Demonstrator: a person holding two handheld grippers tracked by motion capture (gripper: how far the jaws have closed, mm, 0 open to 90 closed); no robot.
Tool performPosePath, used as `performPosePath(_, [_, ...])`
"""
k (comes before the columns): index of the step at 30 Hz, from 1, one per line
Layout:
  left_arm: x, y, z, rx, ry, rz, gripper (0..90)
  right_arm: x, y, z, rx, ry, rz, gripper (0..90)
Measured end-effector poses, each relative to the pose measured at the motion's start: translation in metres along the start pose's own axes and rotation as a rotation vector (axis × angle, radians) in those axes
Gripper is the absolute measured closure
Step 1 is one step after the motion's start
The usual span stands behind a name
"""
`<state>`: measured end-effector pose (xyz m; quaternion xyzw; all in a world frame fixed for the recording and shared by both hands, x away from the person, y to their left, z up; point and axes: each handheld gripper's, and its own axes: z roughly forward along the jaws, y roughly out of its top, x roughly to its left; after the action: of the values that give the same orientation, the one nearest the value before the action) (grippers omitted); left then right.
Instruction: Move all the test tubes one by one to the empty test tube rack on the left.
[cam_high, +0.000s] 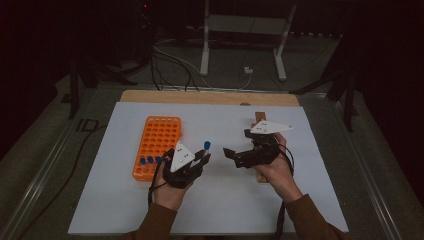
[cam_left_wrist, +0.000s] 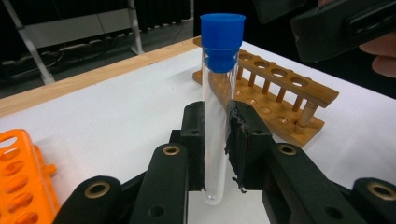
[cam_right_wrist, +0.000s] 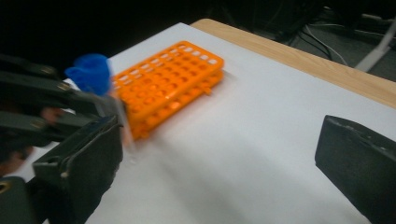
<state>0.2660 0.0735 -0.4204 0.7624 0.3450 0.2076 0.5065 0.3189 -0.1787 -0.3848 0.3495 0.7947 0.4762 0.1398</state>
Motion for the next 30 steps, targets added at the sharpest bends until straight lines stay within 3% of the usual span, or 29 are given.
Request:
performPosePath(18, [0.023,-0.009,-0.031,0.01,-0.028,-0.04,77.1,-0.018,-0.013,-0.004,0.004,-0.051,0.039,1.4])
performPosePath(30, [0.05,-0.019,-0.074,0.008,0.003,-0.076,77.0,-0.021,-0.014,-0.005,0.003,-0.056,0.047,1.4])
